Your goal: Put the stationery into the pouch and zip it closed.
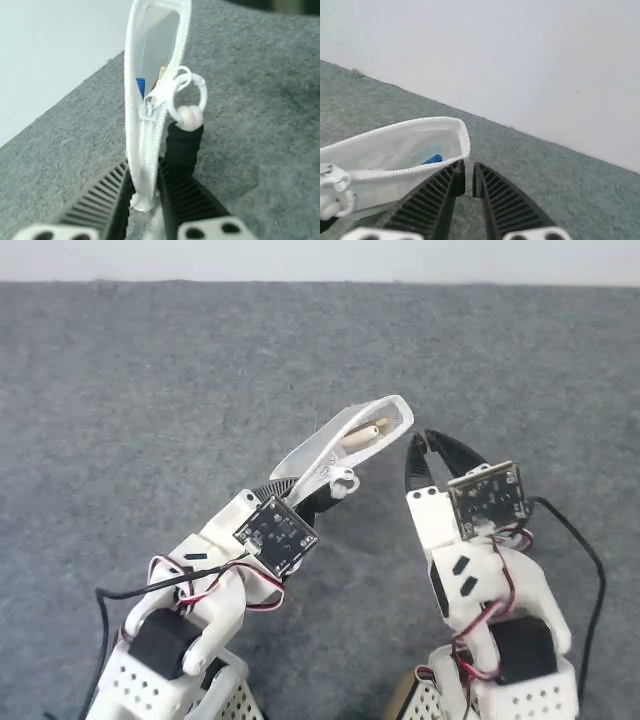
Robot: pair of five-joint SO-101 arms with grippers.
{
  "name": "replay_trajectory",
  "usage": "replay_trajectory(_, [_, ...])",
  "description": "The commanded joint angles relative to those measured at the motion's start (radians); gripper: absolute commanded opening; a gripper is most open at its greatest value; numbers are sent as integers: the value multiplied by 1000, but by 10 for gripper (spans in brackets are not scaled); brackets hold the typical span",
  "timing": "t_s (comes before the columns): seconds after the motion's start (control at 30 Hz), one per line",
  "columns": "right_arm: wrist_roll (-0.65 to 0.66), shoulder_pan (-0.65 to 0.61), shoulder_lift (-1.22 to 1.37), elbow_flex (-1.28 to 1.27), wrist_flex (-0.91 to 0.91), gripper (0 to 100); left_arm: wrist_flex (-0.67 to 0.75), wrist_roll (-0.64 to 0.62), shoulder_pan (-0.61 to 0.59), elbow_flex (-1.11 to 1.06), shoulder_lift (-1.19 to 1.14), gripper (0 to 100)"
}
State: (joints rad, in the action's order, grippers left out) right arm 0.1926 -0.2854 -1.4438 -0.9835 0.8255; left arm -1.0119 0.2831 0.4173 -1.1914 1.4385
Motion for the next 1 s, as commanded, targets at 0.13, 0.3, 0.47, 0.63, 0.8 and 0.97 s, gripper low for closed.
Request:
replay_trajectory(0.13, [-2,-162,1,140,209,134,3,-15,-18,-4,5,9])
replay_trajectory(0.3, [0,-321,2,140,278,135,2,-15,-18,-4,5,9])
replay_trajectory(0.47, [0,-430,13,132,314,138,2,-15,-18,-4,5,9])
replay_trajectory(0.63, [0,-456,13,44,217,138,2,-15,-18,-4,5,9])
replay_trajectory(0.8, [0,-455,13,-49,93,136,0,-17,-18,-4,5,9])
replay_trajectory(0.97, [0,-401,13,-75,41,135,0,-17,-18,-5,5,9])
